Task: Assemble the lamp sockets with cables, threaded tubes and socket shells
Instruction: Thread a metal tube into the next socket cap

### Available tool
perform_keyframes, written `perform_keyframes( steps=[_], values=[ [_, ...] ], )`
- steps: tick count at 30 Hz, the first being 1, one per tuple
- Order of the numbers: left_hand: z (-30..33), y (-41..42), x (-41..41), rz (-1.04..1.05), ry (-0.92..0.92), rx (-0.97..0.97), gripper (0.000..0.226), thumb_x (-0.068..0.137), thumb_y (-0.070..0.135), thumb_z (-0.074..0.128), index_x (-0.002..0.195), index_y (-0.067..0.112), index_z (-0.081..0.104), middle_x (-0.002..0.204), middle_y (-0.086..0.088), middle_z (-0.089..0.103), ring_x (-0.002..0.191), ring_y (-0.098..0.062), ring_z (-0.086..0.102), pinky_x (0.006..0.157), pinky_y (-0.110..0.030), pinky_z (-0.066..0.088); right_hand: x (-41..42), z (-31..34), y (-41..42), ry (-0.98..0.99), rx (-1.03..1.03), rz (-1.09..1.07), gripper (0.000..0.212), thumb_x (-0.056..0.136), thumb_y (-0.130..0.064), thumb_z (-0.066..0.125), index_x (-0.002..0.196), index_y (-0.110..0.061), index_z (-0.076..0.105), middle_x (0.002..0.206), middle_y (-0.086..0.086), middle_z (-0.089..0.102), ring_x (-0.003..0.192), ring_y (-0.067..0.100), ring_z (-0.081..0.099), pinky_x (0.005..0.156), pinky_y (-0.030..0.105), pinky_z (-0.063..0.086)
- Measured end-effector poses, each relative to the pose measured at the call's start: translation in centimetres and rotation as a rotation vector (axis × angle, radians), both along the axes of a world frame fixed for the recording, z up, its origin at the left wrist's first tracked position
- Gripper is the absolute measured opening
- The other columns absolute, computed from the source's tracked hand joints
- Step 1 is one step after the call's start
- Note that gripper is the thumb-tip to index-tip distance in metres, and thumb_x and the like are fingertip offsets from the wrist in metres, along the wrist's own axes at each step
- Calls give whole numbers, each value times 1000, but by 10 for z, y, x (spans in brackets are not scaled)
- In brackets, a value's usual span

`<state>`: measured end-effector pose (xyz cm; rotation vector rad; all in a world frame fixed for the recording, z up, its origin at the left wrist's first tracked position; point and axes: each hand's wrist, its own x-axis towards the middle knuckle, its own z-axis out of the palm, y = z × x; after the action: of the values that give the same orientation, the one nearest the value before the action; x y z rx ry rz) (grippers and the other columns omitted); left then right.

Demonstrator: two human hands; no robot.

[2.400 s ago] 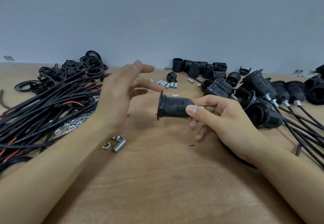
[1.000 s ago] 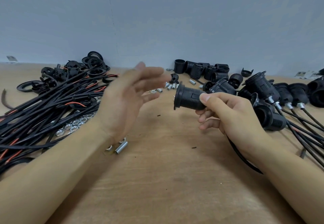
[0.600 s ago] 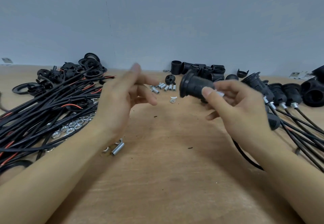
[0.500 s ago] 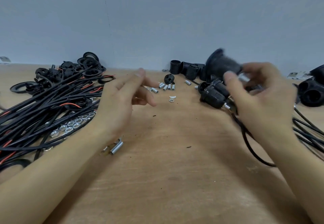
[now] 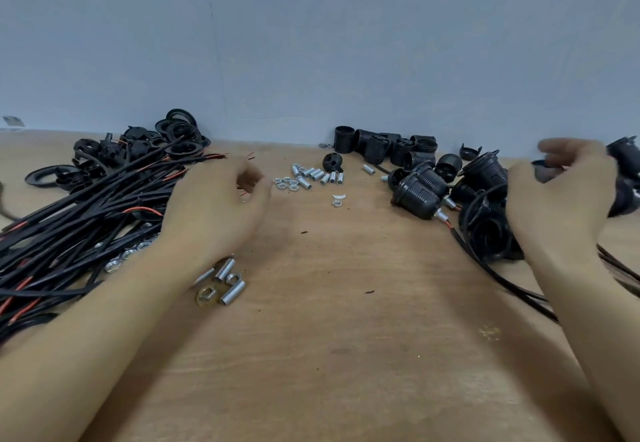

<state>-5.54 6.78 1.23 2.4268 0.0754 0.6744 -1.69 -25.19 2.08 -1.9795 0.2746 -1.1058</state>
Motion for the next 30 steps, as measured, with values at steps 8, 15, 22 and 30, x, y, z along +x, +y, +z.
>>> perform_keyframes(
  steps=[8,15,22,30],
  values=[
    [1,28,7,199,395,527,32,99,38,46,120,24,66,128,-4,57,117,-31,54,96,-46,46,-24,-7,50,-84,-235,458,16,90,-13,59,93,-28,63,84,-19,62,71,-1,57,65,7,39],
    [-4,33,15,158,297,333,17,94,31,63,106,23,74,114,-2,67,100,-25,58,77,-32,41,-23,-15,57,-41,-255,627,21,91,-8,61,97,-27,64,81,-21,64,70,-3,56,63,7,39],
    [-4,35,19,161,226,280,22,92,24,66,114,20,71,117,-1,70,113,-25,59,91,-35,44,-23,-19,59,-7,-249,644,19,90,-9,62,97,-27,65,80,-18,64,73,3,56,64,8,41],
    [3,44,17,247,-145,150,25,95,18,56,120,14,58,117,-11,62,102,-33,60,86,-44,44,-23,-19,59,5,-235,659,19,90,-9,62,97,-26,66,79,-16,64,72,2,56,63,7,40]
  ],
)
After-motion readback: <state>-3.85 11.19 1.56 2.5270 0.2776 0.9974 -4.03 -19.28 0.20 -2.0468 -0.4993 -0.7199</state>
